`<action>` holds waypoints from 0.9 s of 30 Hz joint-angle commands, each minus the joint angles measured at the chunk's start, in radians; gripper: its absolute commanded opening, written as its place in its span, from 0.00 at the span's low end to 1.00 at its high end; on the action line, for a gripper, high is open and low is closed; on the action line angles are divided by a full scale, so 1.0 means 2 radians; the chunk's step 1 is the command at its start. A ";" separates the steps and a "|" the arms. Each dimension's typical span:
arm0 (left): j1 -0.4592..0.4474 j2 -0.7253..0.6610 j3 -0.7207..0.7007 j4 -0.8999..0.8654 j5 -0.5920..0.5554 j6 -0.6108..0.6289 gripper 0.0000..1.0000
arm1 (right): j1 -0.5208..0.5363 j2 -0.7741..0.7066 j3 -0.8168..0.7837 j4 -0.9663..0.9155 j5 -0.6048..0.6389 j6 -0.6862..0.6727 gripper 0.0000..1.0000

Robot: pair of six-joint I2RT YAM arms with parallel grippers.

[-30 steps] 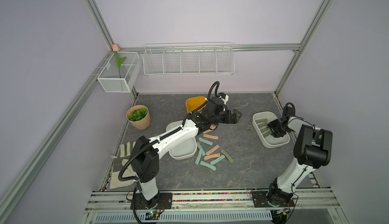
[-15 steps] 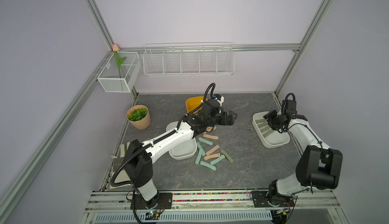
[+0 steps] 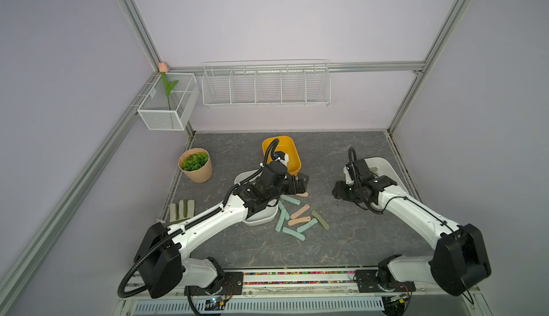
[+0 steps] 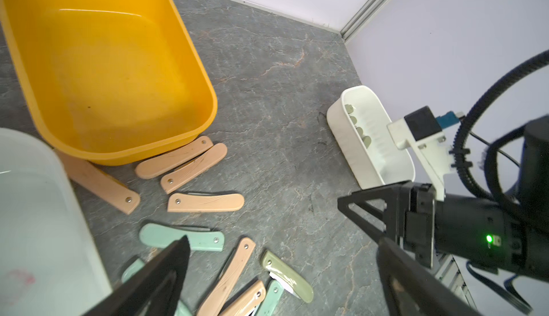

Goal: Place the fruit knives into the storage box by color
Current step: Move the fruit knife to the center of the board.

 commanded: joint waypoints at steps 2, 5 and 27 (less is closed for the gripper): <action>0.005 -0.024 -0.020 0.014 -0.026 -0.020 0.99 | 0.054 -0.014 -0.015 -0.043 0.072 -0.036 0.64; 0.006 -0.031 -0.025 0.016 -0.029 -0.025 0.99 | 0.083 -0.013 -0.034 -0.046 0.075 -0.041 0.68; 0.006 -0.075 -0.045 -0.003 -0.051 -0.028 0.99 | 0.209 0.131 -0.008 -0.025 0.124 -0.044 0.69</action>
